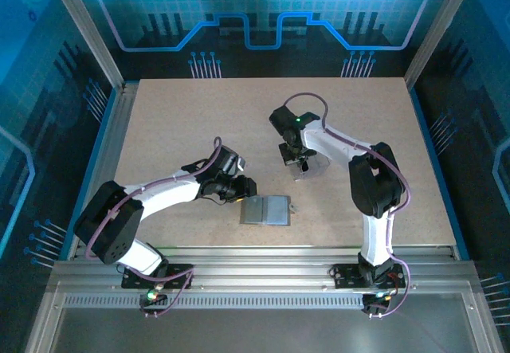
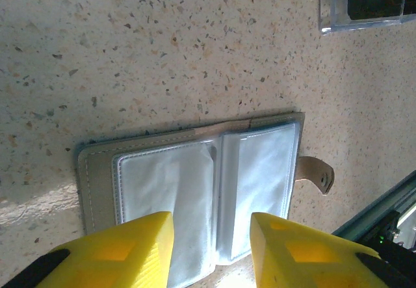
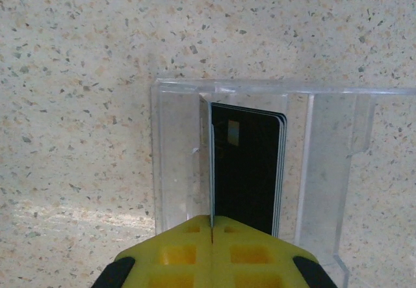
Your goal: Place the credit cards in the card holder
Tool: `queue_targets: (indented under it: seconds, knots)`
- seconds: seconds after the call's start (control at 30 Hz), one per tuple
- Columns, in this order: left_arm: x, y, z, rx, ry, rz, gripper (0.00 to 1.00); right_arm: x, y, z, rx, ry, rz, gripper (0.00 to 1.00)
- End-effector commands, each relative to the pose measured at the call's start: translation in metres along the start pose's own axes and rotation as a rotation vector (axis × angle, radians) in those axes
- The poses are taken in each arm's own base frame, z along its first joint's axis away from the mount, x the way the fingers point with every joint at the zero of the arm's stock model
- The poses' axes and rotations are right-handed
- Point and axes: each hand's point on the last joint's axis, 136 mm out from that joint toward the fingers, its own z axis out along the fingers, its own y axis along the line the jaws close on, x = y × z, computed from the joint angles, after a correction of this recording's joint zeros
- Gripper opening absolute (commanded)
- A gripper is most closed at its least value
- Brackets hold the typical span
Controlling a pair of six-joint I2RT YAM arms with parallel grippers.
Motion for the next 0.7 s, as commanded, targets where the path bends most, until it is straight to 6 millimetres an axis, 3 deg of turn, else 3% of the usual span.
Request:
queue_targets:
  seconds: [0.0,0.67]
  knots:
    - [0.003,0.007,-0.001,-0.018,0.006,-0.006,0.37,0.001,-0.009,-0.009,-0.01,-0.007,0.008,0.07]
    - [0.003,0.007,0.002,-0.016,0.009,-0.011,0.37,0.014,-0.012,-0.01,-0.037,0.01,0.024,0.13]
